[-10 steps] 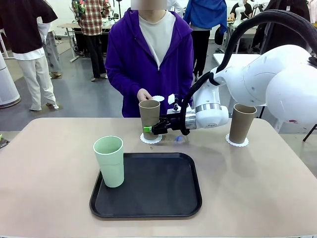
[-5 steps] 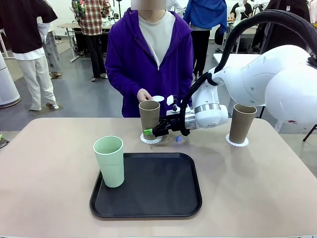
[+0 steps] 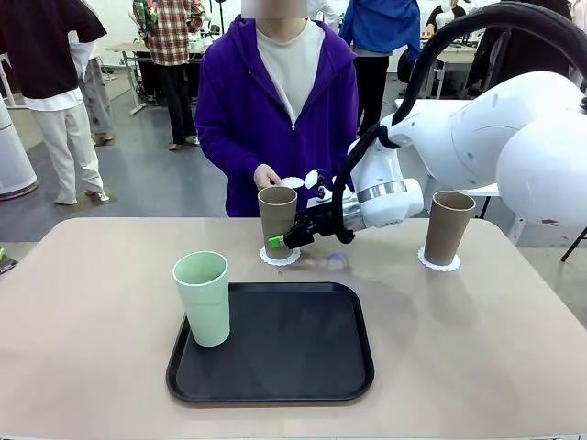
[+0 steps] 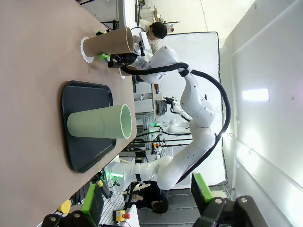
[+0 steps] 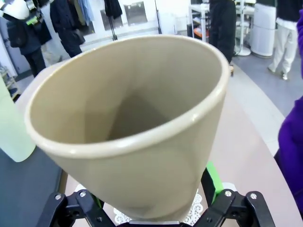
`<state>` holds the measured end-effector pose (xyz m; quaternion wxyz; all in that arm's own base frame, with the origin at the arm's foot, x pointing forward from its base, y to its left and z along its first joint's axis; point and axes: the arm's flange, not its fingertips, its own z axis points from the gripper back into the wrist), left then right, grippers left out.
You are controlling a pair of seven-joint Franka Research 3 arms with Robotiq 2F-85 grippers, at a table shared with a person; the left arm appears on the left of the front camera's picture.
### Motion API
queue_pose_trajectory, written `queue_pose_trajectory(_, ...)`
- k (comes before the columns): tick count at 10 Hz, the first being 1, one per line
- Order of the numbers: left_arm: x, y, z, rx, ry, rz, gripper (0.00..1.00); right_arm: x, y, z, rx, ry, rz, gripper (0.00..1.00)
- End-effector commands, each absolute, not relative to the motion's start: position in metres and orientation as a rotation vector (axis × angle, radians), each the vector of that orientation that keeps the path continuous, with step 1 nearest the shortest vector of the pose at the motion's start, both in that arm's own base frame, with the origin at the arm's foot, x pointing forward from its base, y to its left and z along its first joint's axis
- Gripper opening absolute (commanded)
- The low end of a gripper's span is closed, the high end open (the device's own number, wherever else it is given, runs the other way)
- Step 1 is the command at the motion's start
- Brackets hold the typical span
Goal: Place coasters on the table and set cups on them.
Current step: Take one Reusable plastic cup from the Flat Tray and place it on a coaster set by the human.
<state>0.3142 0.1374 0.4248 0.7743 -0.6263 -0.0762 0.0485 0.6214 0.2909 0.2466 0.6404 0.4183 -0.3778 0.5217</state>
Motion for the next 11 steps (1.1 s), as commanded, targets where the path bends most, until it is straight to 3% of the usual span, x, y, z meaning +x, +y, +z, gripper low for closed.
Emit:
queue_pose_trajectory(1, 0.315, 0.137, 0.426, -1.366, -0.177, 0.104, 1.00, 0.615, 0.287, 0.253, 0.905, -0.810, 1.188, 1.00)
queue_pose_trajectory(8, 0.315, 0.137, 0.426, -1.366, -0.177, 0.104, 1.00, 0.585, 0.264, 0.279, 0.746, -0.672, 1.167, 1.00)
queue_pose_trajectory(11, 0.315, 0.137, 0.426, -1.366, -0.177, 0.104, 1.00, 0.551, 0.243, 0.340, 0.484, -0.442, 0.960, 1.00)
